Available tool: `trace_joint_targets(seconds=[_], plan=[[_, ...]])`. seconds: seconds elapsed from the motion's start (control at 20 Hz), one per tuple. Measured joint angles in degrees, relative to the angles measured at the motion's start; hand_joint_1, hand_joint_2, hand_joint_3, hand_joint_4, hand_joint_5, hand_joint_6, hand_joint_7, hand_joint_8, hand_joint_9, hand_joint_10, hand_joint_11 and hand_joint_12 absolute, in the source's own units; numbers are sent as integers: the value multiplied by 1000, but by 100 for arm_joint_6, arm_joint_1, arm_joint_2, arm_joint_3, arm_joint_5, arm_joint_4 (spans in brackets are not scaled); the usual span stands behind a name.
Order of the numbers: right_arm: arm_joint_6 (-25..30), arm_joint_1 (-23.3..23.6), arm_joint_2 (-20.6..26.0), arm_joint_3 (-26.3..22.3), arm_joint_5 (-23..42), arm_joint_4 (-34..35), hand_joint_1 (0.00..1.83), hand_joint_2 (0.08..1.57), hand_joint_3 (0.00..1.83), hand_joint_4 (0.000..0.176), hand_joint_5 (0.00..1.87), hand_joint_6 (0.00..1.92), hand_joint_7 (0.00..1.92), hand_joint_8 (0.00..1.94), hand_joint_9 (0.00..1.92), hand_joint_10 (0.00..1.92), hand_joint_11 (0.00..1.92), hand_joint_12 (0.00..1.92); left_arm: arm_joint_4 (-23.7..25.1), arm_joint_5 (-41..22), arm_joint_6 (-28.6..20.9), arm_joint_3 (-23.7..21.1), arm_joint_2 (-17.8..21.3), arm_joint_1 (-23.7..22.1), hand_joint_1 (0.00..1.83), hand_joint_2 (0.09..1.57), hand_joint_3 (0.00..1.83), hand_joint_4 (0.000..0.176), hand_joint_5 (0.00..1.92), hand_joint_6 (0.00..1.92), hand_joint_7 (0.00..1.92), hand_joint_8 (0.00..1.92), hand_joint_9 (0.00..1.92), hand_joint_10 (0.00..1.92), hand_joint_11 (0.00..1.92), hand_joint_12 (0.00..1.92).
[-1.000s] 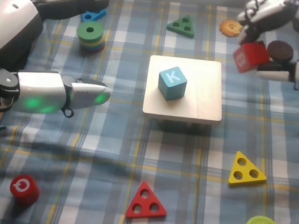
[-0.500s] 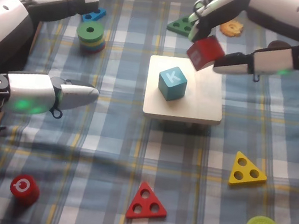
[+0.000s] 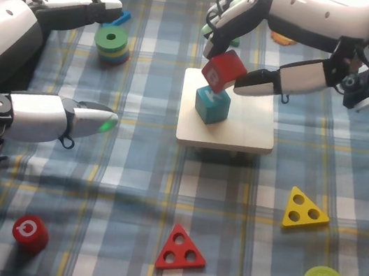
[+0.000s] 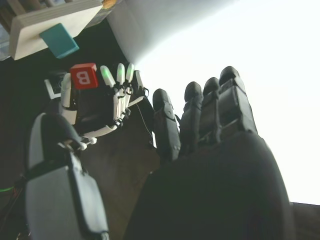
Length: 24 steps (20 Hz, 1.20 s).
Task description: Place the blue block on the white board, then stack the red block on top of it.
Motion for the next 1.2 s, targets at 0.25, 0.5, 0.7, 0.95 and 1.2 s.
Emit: trace_joint_targets(seconds=[0.25,0.5,0.7,0.95,1.2], plan=[[42,0,-68,15,-44,-74,1136,1043,0,0,1142,711,886,0,710,1,78,1152,15,17,0,0,0,-13,792,906,0,129,428,3,137,1,0,0,0,0],[144,0,-83,55,-107,-164,1145,1036,0,0,1161,681,894,2,707,4,70,1151,26,42,-2,22,0,-17,800,905,0,123,432,3,136,1,0,0,0,0],[208,0,-83,55,-107,-205,1161,1021,0,0,1202,610,926,5,765,15,127,1195,22,42,-2,22,0,-17,796,911,1,116,430,1,133,0,0,0,0,0],[229,0,-83,55,-103,-243,1135,1026,1,0,1186,633,913,1,736,2,92,1131,24,42,-2,22,0,-17,811,903,0,119,439,3,144,3,0,0,0,0],[229,0,-83,66,-103,-245,1053,1062,2,166,1072,819,919,5,790,9,125,1204,24,42,-2,22,0,-17,812,902,0,117,442,6,145,3,0,0,0,0]])
